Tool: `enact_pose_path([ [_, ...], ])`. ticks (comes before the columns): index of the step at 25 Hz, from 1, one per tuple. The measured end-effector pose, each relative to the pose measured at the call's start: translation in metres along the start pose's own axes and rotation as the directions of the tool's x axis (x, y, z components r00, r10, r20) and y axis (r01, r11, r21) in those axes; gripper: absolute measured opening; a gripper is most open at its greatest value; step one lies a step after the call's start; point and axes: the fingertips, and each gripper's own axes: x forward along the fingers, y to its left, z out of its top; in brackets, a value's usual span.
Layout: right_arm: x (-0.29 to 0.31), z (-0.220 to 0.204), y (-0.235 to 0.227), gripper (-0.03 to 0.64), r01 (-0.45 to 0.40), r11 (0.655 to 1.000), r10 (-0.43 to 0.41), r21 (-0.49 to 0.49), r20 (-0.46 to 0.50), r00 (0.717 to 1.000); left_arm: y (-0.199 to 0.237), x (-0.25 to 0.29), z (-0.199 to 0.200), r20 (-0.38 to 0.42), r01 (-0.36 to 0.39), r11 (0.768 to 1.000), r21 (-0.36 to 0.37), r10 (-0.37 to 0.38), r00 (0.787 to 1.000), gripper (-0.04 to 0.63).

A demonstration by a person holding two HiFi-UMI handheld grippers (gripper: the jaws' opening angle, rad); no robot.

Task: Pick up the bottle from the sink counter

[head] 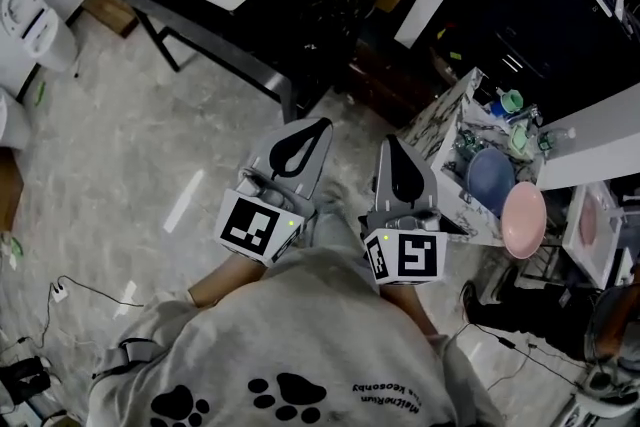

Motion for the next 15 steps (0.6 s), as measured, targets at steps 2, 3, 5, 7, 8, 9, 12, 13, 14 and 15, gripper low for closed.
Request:
enact_pose_path([
  [2, 0.008, -0.002, 0.003, 0.000, -0.018, 1.000, 0.018, 0.003, -0.001, 1.000, 0.006, 0.001, -0.002, -0.003, -0.013, 1.000, 0.000, 0.013, 1.000, 0.002],
  [3, 0.013, -0.002, 0.004, 0.000, -0.027, 1.000, 0.027, 0.004, 0.001, 1.000, 0.010, 0.002, -0.002, -0.003, -0.020, 1.000, 0.001, 0.020, 1.000, 0.002],
  [5, 0.025, -0.003, 0.004, 0.000, -0.044, 0.999, 0.044, 0.007, 0.009, 0.999, 0.018, 0.006, -0.003, 0.000, -0.032, 0.999, 0.005, 0.032, 0.999, 0.002],
  [7, 0.041, -0.002, 0.004, 0.000, -0.066, 0.998, 0.066, 0.009, 0.017, 0.998, 0.028, 0.012, -0.004, 0.002, -0.047, 0.999, 0.010, 0.047, 0.999, 0.002],
  [8, 0.050, -0.002, 0.004, 0.000, -0.078, 0.997, 0.078, 0.010, 0.020, 0.997, 0.034, 0.016, -0.004, 0.003, -0.057, 0.998, 0.012, 0.057, 0.998, 0.002],
  [9, 0.059, -0.002, 0.002, 0.000, -0.089, 0.996, 0.089, 0.010, 0.024, 0.996, 0.040, 0.020, -0.003, 0.006, -0.067, 0.998, 0.013, 0.066, 0.998, 0.002],
  [12, 0.090, -0.003, -0.006, 0.000, -0.114, 0.993, 0.114, 0.006, 0.030, 0.993, 0.059, 0.041, -0.001, 0.013, -0.087, 0.996, 0.014, 0.086, 0.996, 0.002],
  [13, 0.100, -0.003, -0.010, 0.000, -0.119, 0.993, 0.119, 0.003, 0.030, 0.992, 0.065, 0.049, -0.001, 0.014, -0.090, 0.996, 0.015, 0.089, 0.996, 0.002],
  [14, 0.109, -0.003, -0.015, 0.000, -0.122, 0.993, 0.122, 0.000, 0.030, 0.992, 0.070, 0.057, 0.000, 0.016, -0.091, 0.996, 0.020, 0.091, 0.996, 0.002],
  [15, 0.119, -0.003, -0.020, 0.000, -0.125, 0.992, 0.125, -0.003, 0.031, 0.992, 0.075, 0.066, 0.001, 0.020, -0.092, 0.995, 0.028, 0.092, 0.996, 0.002],
])
